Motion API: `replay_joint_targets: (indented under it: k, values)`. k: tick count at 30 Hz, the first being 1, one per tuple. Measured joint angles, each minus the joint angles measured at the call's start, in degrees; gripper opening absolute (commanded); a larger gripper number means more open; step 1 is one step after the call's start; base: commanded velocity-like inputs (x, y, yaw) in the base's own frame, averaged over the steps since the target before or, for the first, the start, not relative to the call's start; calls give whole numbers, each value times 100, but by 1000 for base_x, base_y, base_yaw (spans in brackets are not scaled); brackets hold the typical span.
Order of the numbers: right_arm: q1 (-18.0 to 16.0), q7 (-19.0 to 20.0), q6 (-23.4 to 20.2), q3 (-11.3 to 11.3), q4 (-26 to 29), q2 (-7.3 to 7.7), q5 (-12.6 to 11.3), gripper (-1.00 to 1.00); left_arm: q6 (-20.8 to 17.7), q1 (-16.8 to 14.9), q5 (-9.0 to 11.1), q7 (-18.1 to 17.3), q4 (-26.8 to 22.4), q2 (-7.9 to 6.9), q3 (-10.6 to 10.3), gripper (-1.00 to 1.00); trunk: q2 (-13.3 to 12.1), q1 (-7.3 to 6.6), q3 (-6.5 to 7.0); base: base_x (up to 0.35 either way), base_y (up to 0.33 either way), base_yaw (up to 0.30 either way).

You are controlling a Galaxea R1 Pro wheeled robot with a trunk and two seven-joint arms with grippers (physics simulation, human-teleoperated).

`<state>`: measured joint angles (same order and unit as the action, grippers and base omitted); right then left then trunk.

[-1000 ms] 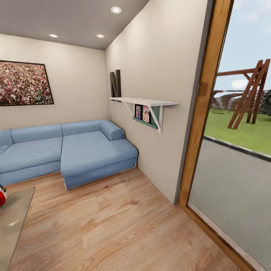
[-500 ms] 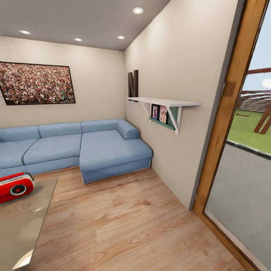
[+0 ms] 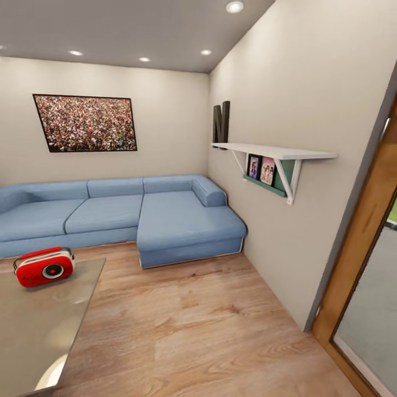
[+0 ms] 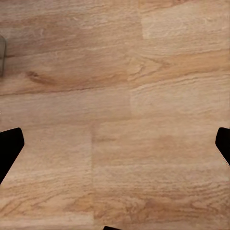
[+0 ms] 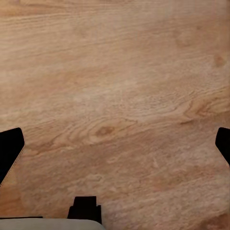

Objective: Turn on the radio receiver that's on the table in the living room.

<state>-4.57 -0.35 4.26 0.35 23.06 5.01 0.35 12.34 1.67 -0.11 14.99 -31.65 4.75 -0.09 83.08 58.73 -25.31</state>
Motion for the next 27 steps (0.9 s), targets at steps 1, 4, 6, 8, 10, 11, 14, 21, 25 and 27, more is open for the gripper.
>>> replay_joint_targets:
  k: [1,4,6,8,10,11,14,21,25,27]
  values:
    - [0,0,0,0,-1,0,0,100,-1,0,1,1,0,0,0,100,0,0,0,317,-132,281]
    - [0,0,-2,0,-2,0,0,100,-3,0,1,3,1,0,0,100,0,0,0,317,-133,265]
    - [0,0,1,0,-3,0,0,100,-3,0,-1,4,1,0,0,100,0,0,0,318,-142,144]
    - [0,0,3,0,-2,0,0,100,-3,0,1,4,1,0,0,100,0,0,0,318,-149,33]
    - [0,0,4,0,-1,0,0,100,-3,0,1,7,1,0,0,100,0,0,0,318,-151,12]
    - [0,0,4,0,0,0,0,100,-3,0,1,8,1,0,0,100,0,0,0,318,-152,6]
    - [0,0,4,0,-2,0,0,100,-3,0,-1,12,1,0,0,100,0,0,0,318,-157,2]
    - [0,0,3,0,-2,0,0,100,-3,0,2,13,-1,-3,0,100,0,0,0,318,-159,0]
    - [0,-1,3,0,-3,0,0,100,-3,0,3,13,0,-5,0,100,0,0,0,319,-112,33]
    - [0,-1,2,0,-1,0,0,100,-3,0,3,13,0,-7,0,100,0,0,0,320,-89,151]
